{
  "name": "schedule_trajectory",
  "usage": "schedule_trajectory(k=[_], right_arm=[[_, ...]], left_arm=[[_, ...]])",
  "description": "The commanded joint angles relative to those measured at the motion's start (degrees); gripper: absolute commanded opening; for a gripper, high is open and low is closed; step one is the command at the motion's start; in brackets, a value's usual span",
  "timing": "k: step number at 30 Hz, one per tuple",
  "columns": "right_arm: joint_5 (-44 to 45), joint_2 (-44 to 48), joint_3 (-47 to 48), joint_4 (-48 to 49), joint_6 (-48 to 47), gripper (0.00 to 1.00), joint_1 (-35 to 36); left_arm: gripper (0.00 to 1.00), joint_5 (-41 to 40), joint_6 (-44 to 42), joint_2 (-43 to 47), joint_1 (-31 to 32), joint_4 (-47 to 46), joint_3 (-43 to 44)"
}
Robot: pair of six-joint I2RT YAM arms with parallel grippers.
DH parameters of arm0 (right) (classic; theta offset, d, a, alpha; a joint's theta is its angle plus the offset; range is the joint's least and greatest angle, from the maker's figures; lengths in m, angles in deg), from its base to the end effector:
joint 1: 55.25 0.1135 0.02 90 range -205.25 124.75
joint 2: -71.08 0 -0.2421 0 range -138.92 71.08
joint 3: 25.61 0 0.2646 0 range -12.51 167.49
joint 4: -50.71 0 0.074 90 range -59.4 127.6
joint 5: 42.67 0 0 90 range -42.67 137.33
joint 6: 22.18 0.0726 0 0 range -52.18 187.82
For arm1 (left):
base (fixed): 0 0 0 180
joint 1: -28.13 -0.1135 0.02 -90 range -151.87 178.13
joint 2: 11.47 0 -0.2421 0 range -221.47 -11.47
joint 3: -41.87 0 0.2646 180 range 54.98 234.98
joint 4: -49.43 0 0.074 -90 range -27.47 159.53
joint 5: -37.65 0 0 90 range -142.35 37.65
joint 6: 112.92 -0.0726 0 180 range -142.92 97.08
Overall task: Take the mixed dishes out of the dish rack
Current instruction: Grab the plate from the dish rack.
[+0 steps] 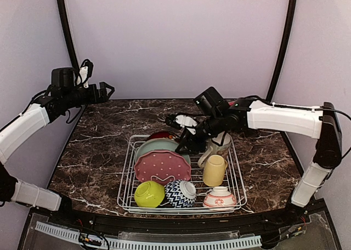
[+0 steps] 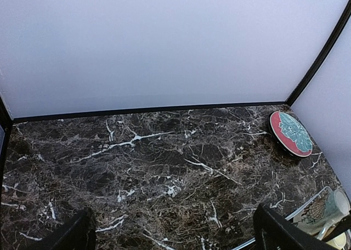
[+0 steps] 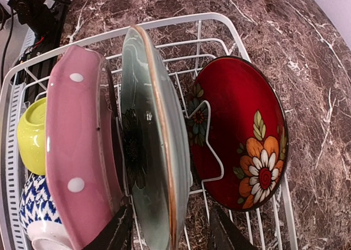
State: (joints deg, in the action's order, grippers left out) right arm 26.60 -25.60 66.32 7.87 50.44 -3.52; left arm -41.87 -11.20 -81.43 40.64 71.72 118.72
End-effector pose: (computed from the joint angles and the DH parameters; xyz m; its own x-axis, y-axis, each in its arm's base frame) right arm 0.2323 0.3359 0.2273 -0.1729 -0.6703 -0.7217 -0.9785 0.2008 0.0480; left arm 0.3290 -0.0865 0.3341 -0.3319 -0.1310 -0.9342 0.3235 0.9145 -0.2431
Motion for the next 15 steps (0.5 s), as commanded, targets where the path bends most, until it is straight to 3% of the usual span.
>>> schedule_trajectory(k=[1,15], right_arm=[[5.17,-2.47,2.35,0.03,-1.66,0.42,2.25],[7.73,-6.54,6.55,-0.68,-3.98,0.12,3.97]], left_arm=[[0.99,0.36,-0.44,-0.06,0.23,1.09,1.47],[0.99,1.1,0.03,-0.13,0.23,0.87,1.34]])
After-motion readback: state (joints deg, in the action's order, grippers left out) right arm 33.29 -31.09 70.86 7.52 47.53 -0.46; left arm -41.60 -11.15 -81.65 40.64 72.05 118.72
